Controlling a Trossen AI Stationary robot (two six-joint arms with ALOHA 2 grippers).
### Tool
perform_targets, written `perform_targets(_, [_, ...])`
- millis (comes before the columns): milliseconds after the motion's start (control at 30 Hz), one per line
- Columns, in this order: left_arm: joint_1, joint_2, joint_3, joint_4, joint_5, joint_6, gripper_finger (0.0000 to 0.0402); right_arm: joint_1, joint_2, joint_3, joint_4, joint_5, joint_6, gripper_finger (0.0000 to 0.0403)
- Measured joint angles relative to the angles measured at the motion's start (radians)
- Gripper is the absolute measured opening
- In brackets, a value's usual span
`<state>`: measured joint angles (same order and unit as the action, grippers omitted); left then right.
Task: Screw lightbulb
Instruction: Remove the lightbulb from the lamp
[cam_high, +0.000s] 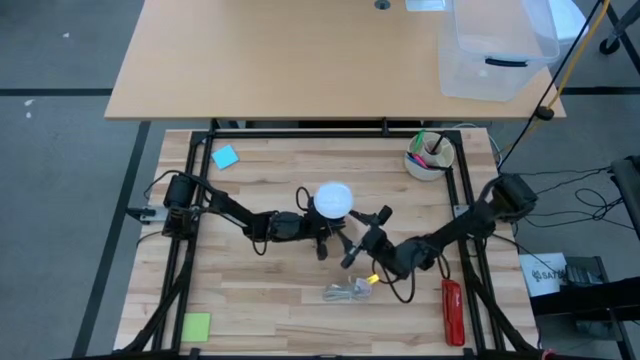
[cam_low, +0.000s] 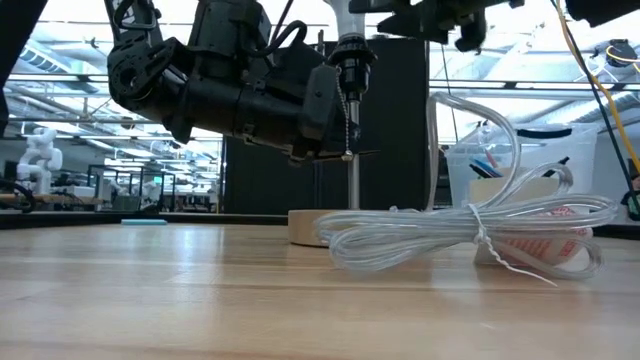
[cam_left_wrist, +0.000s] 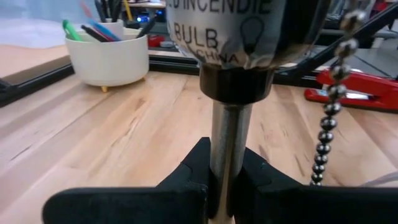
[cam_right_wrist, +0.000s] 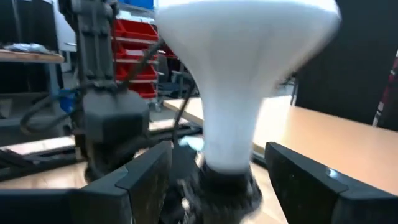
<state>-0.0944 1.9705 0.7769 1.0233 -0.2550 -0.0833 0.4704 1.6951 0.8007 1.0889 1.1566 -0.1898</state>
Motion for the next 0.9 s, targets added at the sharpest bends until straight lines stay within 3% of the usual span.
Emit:
perform_targets(100, [0.0, 0.0, 0.0, 0.0, -0.018, -0.003, 0.0028, -0.027, 0.0, 0.03, -0.013, -0.055, -0.013, 0.0251])
perform_targets(700, [0.002, 0.0, 0.0, 0.001, -0.048, -0.018, 0.0028, -0.13, 0.0, 0.07, -0.183, -0.039, 0.123, 0.0251])
perform_targets(900, [0.002, 0.0, 0.0, 0.001, -0.046, -0.014, 0.0028, -0.138, -0.001, 0.07, -0.182, -0.119, 0.125, 0.0213])
